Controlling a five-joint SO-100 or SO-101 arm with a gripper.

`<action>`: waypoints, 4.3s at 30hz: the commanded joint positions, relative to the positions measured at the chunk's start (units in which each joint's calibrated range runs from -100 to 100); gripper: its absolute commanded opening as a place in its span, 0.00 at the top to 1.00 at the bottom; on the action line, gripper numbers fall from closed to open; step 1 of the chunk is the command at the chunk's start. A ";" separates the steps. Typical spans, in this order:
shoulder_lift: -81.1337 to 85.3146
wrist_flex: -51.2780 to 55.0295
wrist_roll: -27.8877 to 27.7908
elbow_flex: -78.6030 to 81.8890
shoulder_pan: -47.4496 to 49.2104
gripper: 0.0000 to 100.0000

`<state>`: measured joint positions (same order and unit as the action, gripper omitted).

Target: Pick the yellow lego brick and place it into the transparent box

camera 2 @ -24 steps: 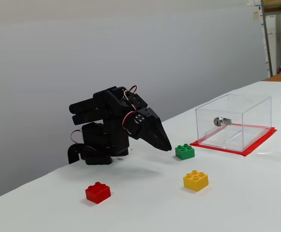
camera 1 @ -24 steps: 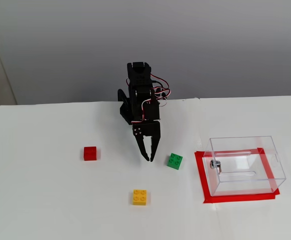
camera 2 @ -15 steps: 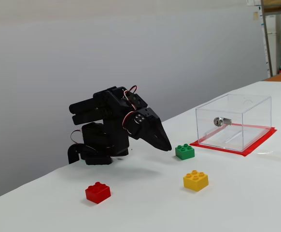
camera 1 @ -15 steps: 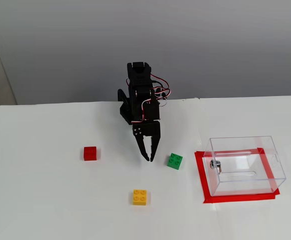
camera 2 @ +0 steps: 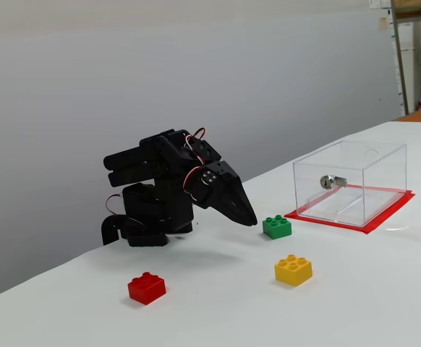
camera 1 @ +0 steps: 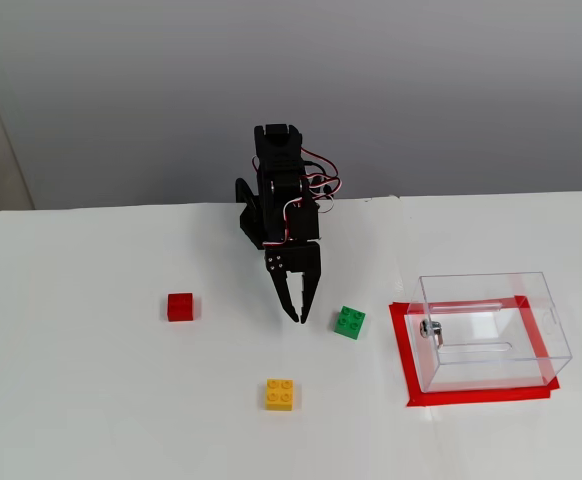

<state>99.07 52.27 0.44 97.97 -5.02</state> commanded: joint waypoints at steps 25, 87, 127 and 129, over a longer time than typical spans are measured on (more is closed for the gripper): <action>0.59 -0.57 -0.13 0.85 0.10 0.99; -12.56 8.39 -0.44 -26.36 -5.00 0.76; -77.73 7.52 0.13 -74.19 -0.41 0.61; -79.94 7.52 0.13 -75.37 -0.19 0.61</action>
<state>20.59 60.33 0.49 26.04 -5.13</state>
